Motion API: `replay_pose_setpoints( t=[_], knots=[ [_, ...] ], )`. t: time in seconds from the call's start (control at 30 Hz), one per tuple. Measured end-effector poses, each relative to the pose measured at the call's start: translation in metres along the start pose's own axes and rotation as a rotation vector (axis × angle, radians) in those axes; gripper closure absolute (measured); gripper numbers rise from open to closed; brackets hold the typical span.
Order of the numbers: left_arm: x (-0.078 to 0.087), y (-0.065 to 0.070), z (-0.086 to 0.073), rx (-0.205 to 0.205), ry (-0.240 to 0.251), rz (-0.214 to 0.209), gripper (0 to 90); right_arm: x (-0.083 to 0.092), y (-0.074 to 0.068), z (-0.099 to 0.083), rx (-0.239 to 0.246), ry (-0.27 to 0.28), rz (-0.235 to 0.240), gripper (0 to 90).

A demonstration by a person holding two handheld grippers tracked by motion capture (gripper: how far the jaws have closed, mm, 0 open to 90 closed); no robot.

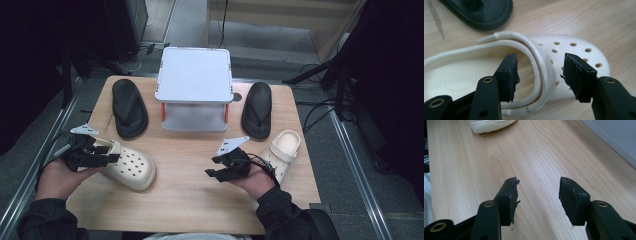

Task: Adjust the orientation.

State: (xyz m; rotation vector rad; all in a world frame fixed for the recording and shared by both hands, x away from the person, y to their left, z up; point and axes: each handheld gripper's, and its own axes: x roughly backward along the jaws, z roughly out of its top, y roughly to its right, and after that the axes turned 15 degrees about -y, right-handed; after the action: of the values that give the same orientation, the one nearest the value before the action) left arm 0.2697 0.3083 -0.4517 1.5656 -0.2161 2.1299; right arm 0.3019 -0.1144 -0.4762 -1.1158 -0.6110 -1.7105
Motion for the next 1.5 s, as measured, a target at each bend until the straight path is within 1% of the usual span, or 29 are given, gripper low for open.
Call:
replay_pose_setpoints(
  t=[0.07,0.1,0.17,0.23,0.27,0.37,0.4,0.47,0.57,0.63,0.67,0.77,0.93,0.97,1.0,1.03,1.1,1.13,1.17,1.3,1.4,1.47,1.5],
  knots=[
    [-0.008,0.0,0.001,0.001,-0.026,0.001,46.4,0.0,0.0,0.0,0.003,-0.001,-0.003,49.7],
    [-0.011,0.0,0.002,0.006,-0.021,-0.017,45.2,0.0,-0.001,0.0,0.003,-0.001,-0.004,49.7],
    [-0.013,0.001,0.003,-0.005,-0.022,-0.028,47.8,-0.001,0.0,0.0,0.004,-0.001,-0.006,49.7],
    [-0.015,0.001,0.003,-0.02,-0.021,-0.055,53.4,-0.001,0.0,0.0,0.002,-0.004,-0.007,49.7],
    [-0.015,0.001,0.004,-0.023,-0.021,-0.056,56.5,-0.001,0.0,0.0,0.007,-0.005,-0.009,49.7],
    [-0.016,0.0,0.005,0.009,-0.031,-0.086,59.6,-0.002,-0.001,0.0,0.008,-0.012,-0.009,49.5],
    [-0.016,-0.001,0.005,0.013,-0.036,-0.098,60.9,-0.002,-0.001,0.0,0.01,-0.012,-0.01,49.5],
    [-0.017,-0.003,0.006,0.033,-0.034,-0.117,63.5,-0.002,-0.001,0.0,0.011,-0.011,-0.011,49.5],
    [-0.015,-0.004,0.009,0.052,-0.041,-0.13,67.9,-0.002,-0.001,0.0,0.013,-0.014,-0.014,49.4],
    [-0.013,-0.003,0.009,0.054,-0.034,-0.156,71.9,-0.002,-0.001,0.0,0.014,-0.015,-0.016,49.4],
    [-0.012,-0.002,0.01,0.052,-0.035,-0.16,73.8,-0.002,-0.001,0.0,0.016,-0.013,-0.015,49.4],
    [-0.007,0.002,0.01,0.056,-0.026,-0.19,76.9,-0.002,-0.001,0.0,0.017,-0.009,-0.012,49.4],
    [0.0,0.006,0.01,0.053,-0.021,-0.184,78.0,-0.002,-0.001,0.0,0.019,-0.008,-0.01,49.4],
    [0.006,0.01,0.011,0.055,0.002,-0.183,78.1,-0.001,-0.002,0.0,0.02,0.004,-0.011,49.4],
    [0.009,0.012,0.011,0.054,0.019,-0.189,78.1,0.0,-0.002,0.0,0.022,0.007,-0.012,49.4],
    [0.011,0.014,0.012,0.053,0.028,-0.197,78.1,0.001,-0.002,0.001,0.025,0.017,-0.01,49.4],
    [0.016,0.02,0.015,0.037,0.048,-0.204,78.0,0.002,-0.003,0.001,0.022,0.028,-0.008,49.4],
    [0.017,0.022,0.016,0.035,0.052,-0.208,78.0,0.002,-0.003,0.001,0.024,0.037,-0.01,49.3],
    [0.018,0.026,0.017,0.029,0.054,-0.201,78.0,0.003,-0.003,0.001,0.024,0.042,-0.01,49.3],
    [0.018,0.041,0.027,0.015,0.057,-0.219,77.9,0.005,-0.004,0.001,0.018,0.058,-0.001,49.2],
    [0.013,0.054,0.035,0.001,0.05,-0.218,77.8,0.006,-0.006,0.001,0.02,0.065,-0.005,49.1],
    [0.009,0.065,0.043,-0.022,0.037,-0.222,77.7,0.008,-0.005,0.001,0.027,0.081,-0.012,48.8],
    [0.006,0.07,0.047,-0.026,0.038,-0.231,77.7,0.009,-0.005,0.001,0.025,0.089,-0.018,48.5]
  ],
)
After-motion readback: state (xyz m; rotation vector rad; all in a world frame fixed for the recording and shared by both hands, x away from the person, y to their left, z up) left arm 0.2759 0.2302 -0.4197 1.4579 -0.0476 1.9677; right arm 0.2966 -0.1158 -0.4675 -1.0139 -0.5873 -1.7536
